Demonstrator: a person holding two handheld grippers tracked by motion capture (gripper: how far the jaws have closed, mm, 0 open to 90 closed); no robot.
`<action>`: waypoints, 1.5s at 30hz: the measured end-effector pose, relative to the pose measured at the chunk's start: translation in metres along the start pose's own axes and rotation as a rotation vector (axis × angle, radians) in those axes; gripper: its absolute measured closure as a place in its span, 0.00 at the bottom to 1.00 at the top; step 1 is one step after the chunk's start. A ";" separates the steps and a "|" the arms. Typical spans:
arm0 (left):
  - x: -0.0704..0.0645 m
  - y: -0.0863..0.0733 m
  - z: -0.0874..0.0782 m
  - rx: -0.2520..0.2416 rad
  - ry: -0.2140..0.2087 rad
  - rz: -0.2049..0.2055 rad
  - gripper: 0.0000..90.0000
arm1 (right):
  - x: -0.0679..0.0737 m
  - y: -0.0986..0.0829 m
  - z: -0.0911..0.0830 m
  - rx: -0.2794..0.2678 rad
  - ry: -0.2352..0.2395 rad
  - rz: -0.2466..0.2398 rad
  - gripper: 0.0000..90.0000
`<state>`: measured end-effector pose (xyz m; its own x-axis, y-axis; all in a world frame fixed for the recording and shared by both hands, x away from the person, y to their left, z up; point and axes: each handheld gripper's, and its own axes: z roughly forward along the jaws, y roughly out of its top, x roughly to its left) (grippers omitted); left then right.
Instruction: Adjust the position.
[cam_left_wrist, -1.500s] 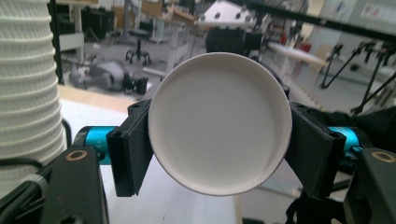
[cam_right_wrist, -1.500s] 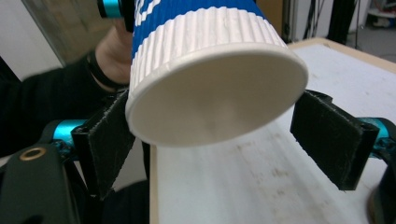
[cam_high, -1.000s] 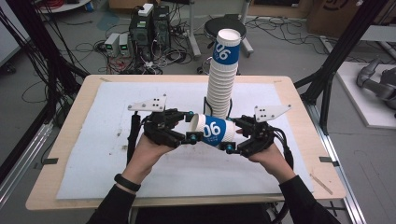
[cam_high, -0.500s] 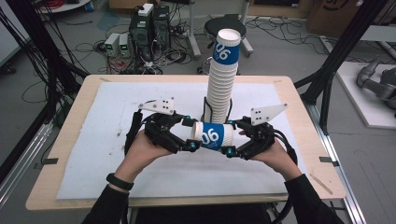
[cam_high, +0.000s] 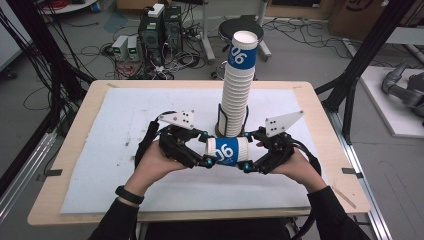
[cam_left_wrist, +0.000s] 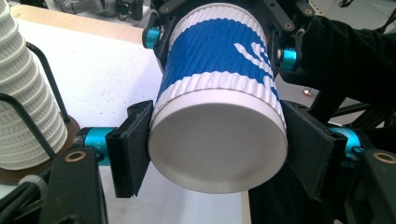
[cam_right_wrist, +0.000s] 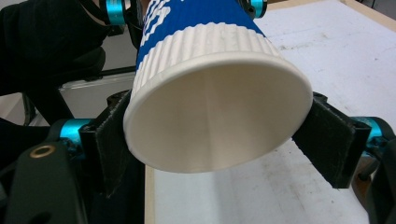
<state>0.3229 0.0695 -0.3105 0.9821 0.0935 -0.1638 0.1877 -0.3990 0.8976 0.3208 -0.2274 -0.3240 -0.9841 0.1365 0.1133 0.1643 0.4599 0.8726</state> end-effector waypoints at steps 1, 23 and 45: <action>0.000 0.000 0.000 -0.007 -0.001 0.001 0.33 | 0.000 0.000 0.000 -0.007 0.001 0.007 0.18; 0.004 -0.003 -0.018 -0.204 0.024 0.013 0.33 | -0.002 0.003 -0.015 -0.167 -0.001 0.062 0.17; 0.008 -0.010 -0.031 -0.393 0.018 -0.009 0.33 | -0.001 0.004 -0.007 -0.248 0.005 0.134 0.16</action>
<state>0.3281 0.1022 -0.3080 0.9793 0.1124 -0.1683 0.1715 -0.0188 0.9850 0.3217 -0.2323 -0.3174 -0.9552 0.1774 0.2369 0.2719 0.2094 0.9393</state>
